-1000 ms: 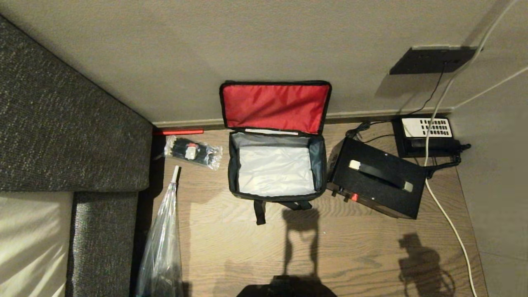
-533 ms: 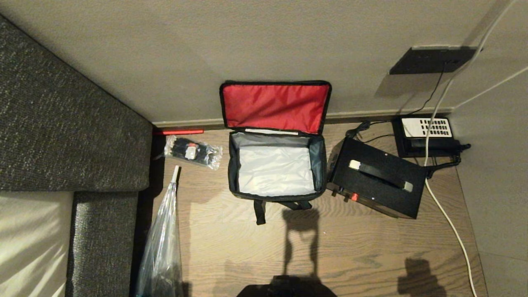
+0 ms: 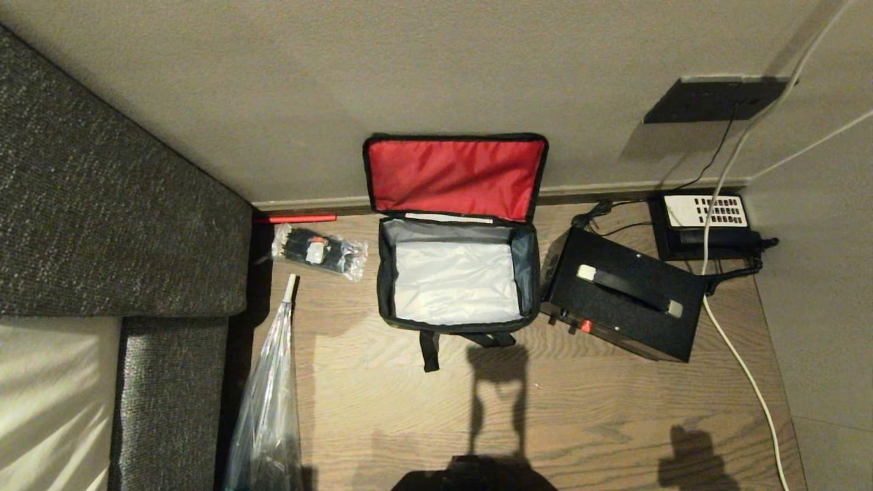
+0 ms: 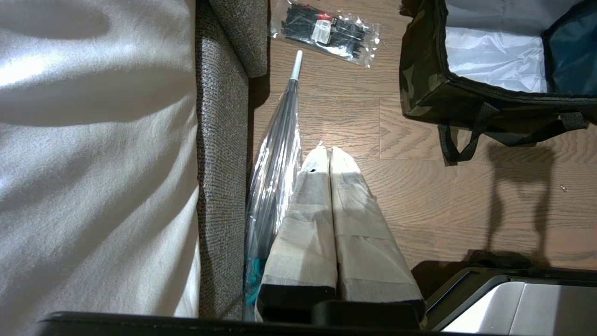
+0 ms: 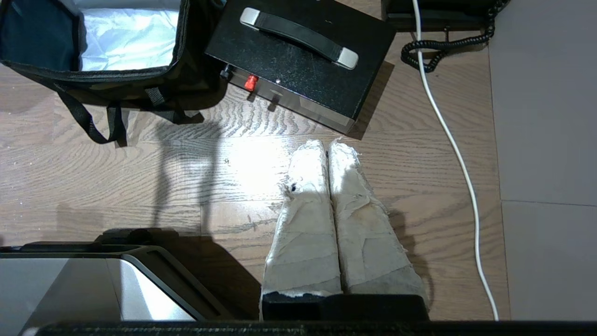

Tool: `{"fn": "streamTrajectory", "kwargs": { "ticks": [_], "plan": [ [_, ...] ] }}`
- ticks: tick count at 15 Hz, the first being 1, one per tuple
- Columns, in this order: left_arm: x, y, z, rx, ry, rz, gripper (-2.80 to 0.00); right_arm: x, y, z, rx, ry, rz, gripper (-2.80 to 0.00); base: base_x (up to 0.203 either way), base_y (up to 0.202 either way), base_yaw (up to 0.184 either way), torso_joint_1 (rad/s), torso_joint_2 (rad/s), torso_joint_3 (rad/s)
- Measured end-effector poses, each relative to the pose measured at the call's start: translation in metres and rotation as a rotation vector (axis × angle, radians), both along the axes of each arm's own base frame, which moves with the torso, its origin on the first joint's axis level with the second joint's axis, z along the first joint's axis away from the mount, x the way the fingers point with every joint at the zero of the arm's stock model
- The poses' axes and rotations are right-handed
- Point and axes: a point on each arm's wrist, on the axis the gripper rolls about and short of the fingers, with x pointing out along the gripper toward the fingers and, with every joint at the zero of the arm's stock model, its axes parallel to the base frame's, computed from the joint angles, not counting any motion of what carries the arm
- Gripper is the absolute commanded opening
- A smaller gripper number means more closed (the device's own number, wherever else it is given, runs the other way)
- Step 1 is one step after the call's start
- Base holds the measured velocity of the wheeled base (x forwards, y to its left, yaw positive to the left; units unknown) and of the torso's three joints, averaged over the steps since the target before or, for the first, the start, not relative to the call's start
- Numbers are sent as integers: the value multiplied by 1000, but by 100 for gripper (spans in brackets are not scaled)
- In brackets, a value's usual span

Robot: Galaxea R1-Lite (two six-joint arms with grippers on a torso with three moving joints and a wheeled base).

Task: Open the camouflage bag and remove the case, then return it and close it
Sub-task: Grip the handle again

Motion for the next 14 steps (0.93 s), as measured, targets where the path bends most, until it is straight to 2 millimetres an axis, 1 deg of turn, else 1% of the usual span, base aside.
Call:
{"fn": "streamTrajectory", "kwargs": {
  "ticks": [14],
  "plan": [
    [0, 0, -1, -2, 6, 0, -280, 0, 0, 0, 0, 1, 0, -280, 0, 0, 0, 0, 0, 0]
  ]
}}
